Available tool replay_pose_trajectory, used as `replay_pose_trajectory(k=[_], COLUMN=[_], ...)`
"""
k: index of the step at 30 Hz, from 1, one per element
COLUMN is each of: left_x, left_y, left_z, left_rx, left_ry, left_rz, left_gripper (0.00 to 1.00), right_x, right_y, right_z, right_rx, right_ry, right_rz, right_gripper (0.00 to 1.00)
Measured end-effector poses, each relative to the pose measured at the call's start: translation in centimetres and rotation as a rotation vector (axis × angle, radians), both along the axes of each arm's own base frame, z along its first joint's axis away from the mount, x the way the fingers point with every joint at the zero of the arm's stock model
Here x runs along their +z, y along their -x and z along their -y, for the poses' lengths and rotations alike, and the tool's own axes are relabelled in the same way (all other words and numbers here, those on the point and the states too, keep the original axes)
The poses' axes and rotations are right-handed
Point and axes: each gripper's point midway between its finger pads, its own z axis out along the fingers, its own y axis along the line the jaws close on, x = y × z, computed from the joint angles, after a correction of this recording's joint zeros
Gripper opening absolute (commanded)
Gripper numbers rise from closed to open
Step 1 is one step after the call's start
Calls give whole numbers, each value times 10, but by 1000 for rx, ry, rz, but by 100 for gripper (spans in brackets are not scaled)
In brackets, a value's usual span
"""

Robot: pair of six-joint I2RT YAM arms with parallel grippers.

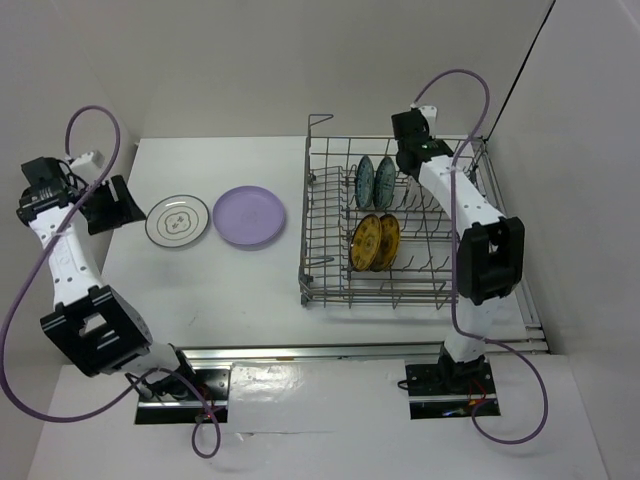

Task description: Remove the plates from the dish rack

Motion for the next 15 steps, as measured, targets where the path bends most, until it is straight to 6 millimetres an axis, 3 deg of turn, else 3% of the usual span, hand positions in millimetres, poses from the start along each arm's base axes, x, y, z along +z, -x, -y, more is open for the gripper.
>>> replay_pose_trajectory(k=[4, 9, 10, 12, 15], left_x=[45, 96, 101, 108, 112], left_y=[-6, -11, -12, -13, -14], left_z=[25, 67, 78, 96, 126], left_rx=[-113, -282, -320, -393, -510], left_ry=[-51, -41, -21, 28, 122], left_rz=[106, 243, 260, 291, 318], left_gripper=[99, 100, 100, 100, 100], right_x=[47, 132, 142, 173, 199], right_y=[5, 20, 23, 39, 70], right_z=[3, 3, -1, -32, -98], right_rx=[5, 1, 14, 108, 346], right_ry=[61, 73, 61, -7, -211], right_rz=[99, 292, 317, 399, 491], right_gripper=[0, 0, 0, 0, 0])
